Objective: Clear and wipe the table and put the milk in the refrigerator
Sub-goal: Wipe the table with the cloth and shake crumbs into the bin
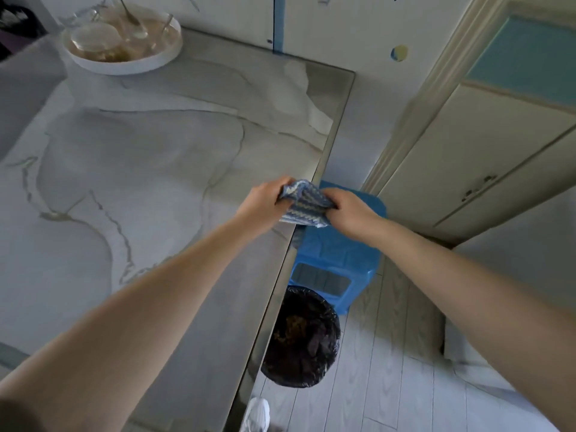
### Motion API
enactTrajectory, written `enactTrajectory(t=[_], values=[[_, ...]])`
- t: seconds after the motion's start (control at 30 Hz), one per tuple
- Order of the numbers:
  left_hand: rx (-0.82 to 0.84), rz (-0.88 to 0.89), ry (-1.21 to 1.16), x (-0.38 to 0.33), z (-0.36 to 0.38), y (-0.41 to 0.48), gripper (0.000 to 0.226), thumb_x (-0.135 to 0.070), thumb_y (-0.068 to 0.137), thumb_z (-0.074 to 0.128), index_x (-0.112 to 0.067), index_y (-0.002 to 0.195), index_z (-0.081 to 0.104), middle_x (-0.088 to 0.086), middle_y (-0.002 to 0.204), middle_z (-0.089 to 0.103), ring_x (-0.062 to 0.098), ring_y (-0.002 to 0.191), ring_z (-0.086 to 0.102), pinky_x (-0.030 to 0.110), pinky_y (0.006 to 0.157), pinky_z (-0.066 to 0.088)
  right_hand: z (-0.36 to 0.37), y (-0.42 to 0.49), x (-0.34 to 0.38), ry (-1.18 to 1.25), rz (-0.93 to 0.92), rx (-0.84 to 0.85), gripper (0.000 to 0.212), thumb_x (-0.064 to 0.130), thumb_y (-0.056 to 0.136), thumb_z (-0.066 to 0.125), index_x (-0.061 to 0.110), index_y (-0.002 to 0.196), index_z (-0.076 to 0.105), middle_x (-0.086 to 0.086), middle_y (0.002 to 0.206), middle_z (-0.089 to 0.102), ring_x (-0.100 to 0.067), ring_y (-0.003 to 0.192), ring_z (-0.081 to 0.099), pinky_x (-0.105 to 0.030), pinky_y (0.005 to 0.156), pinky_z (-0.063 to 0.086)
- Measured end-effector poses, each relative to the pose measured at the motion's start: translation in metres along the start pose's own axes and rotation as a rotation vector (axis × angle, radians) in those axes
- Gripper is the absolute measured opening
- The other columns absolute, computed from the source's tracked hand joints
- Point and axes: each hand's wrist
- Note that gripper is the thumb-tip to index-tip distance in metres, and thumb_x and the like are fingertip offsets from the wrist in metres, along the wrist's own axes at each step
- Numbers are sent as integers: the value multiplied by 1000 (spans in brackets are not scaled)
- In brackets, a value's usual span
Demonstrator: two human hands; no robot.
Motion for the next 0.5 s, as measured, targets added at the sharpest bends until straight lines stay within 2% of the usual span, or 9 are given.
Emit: enactTrajectory(t=[0.07, 0.17, 0.23, 0.33, 0.43, 0.5], values=[[103, -73, 25, 18, 9, -4, 25, -14, 92, 48, -9, 115, 56, 16, 106, 64, 28, 99, 59, 26, 69, 34, 18, 7, -7, -65, 25, 95, 24, -7, 81, 40, 7, 94, 54, -7, 94, 47, -22, 85, 48, -28, 61, 32], [178, -132, 27, 37, 19, -21, 27, -20, 93, 47, -10, 118, 54, 16, 111, 63, 31, 104, 58, 31, 77, 40, 38, 6, -12, -154, 19, 209, 20, -1, 84, 45, 7, 100, 53, -5, 104, 40, -22, 95, 46, -27, 74, 32], [177, -146, 4, 41, 22, -33, 29, -19, 93, 47, -11, 121, 54, 14, 112, 63, 30, 106, 57, 29, 75, 38, 42, 2, -12, -159, -5, 233, 27, 10, 85, 54, 9, 113, 54, -2, 110, 39, -16, 98, 43, -25, 81, 33], [179, -154, -32, 42, 24, -54, 31, -15, 93, 46, -15, 122, 55, 10, 112, 64, 25, 104, 57, 22, 67, 30, 47, -11, -14, -152, -45, 270, 36, 22, 84, 62, 15, 117, 55, 6, 109, 35, -11, 98, 42, -23, 84, 34], [187, -159, -67, 42, 28, -79, 30, -15, 93, 45, -20, 120, 56, 4, 107, 66, 21, 98, 59, 21, 65, 31, 54, -26, -20, -177, -94, 300, 29, 24, 87, 59, 15, 114, 57, 8, 106, 38, -15, 97, 48, -26, 83, 39], [174, -167, -93, 39, 34, -96, 27, -17, 93, 45, -22, 117, 58, 3, 105, 67, 19, 97, 59, 23, 66, 34, 56, -36, -25, -199, -118, 343, 22, 24, 90, 55, 14, 109, 59, 2, 105, 43, -20, 98, 51, -32, 84, 42]])
Point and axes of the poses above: each hand's wrist, its own y-axis towards the middle knuckle, its own z-axis out of the palm, x = y × z
